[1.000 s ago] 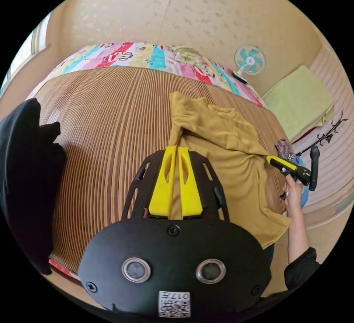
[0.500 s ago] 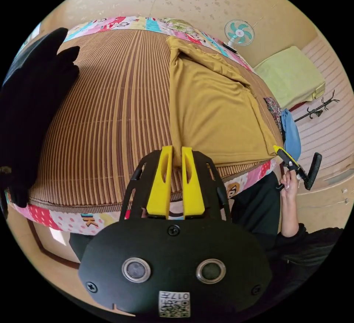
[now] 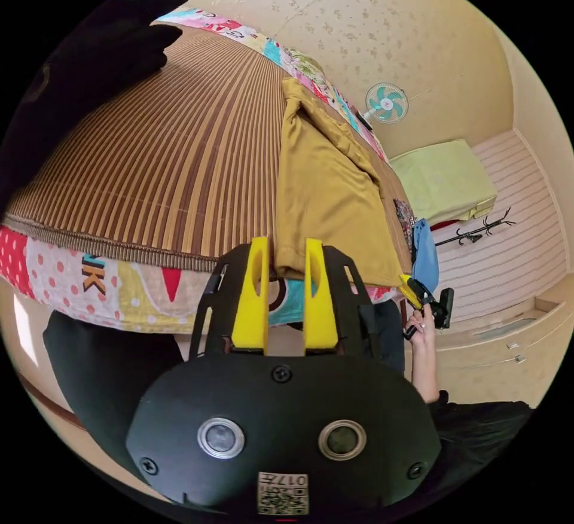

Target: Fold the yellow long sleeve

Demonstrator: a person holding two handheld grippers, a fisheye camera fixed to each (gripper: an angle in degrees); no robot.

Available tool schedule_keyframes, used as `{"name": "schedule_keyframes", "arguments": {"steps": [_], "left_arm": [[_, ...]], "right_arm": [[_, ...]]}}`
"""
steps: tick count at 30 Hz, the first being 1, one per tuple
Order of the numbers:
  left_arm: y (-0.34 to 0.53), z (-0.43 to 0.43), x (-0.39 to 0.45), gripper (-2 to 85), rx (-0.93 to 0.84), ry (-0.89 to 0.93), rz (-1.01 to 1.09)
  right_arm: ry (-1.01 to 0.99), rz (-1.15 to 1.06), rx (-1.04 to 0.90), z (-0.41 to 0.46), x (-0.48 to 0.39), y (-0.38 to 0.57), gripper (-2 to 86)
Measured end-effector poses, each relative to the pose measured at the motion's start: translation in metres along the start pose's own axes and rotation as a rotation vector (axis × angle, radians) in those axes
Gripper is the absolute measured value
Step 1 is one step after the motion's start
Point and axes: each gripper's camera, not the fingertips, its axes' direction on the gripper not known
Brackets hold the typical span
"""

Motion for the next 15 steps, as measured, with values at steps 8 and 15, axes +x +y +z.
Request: {"name": "schedule_keyframes", "arguments": {"steps": [8,15], "left_arm": [[0.003,-0.13,0.039,4.5,0.014,0.358,0.139],[0.031,-0.247,0.062,4.5,0.274,0.598,0.162]], "right_arm": [[-0.308,-0.176,0.026,-0.099,-0.1,0.044,3.4],[-0.352,-0.367,0.253,-0.23,-0.174,0.088,3.3]]}}
